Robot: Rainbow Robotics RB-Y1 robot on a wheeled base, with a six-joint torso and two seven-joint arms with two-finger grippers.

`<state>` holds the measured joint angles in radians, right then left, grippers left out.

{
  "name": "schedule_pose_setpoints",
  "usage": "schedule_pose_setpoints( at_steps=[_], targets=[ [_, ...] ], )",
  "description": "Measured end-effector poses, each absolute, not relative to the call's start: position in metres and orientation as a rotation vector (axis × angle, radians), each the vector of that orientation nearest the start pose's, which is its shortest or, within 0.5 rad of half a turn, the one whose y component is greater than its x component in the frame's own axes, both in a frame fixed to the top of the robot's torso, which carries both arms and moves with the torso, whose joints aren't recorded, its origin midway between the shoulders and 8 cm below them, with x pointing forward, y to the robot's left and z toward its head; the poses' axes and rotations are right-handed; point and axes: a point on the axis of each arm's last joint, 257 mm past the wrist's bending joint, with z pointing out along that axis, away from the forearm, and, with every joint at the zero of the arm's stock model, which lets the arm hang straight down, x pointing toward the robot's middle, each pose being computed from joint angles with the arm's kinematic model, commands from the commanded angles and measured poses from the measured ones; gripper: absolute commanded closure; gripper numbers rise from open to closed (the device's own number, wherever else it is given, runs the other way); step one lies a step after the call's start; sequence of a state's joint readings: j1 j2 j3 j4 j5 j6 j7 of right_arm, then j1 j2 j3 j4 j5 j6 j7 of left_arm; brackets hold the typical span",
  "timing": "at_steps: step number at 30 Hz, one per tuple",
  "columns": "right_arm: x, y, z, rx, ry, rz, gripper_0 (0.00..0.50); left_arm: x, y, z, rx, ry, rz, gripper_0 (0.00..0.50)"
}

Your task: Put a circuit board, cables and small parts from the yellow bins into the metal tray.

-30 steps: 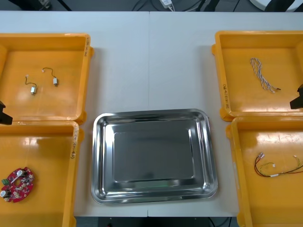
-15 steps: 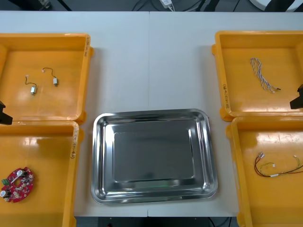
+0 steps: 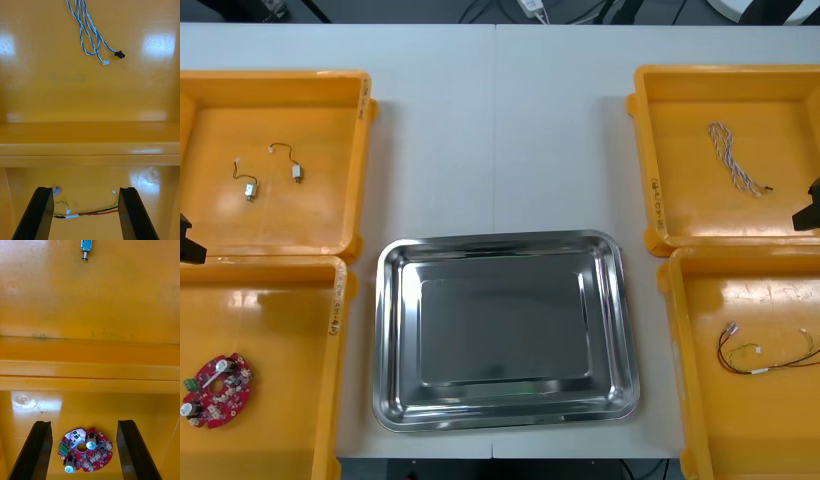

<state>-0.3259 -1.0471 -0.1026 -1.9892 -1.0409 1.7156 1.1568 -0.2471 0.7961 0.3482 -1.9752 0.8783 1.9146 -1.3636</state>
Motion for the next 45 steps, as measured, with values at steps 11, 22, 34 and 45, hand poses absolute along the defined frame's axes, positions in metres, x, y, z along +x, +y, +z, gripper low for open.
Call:
schedule_pose_setpoints(
  at_steps=[11, 22, 34, 45],
  targets=[
    [0.421, -0.373, -0.135, -0.004, 2.675, 0.011, 0.000, 0.391, 0.401, -0.166, -0.073, 2.731, -0.056, 0.000],
    [0.421, -0.373, -0.135, -0.004, 2.675, 0.011, 0.000, 0.391, 0.401, -0.166, -0.073, 2.731, -0.056, 0.000],
    [0.420, -0.373, -0.136, -0.004, 2.676, 0.011, 0.000, 0.388, 0.401, -0.172, -0.079, 2.743, -0.061, 0.000],
    [0.412, -0.380, -0.147, 0.013, 2.709, -0.008, 0.000, 0.383, 0.403, -0.176, -0.083, 2.757, -0.063, 0.000]
  ],
)
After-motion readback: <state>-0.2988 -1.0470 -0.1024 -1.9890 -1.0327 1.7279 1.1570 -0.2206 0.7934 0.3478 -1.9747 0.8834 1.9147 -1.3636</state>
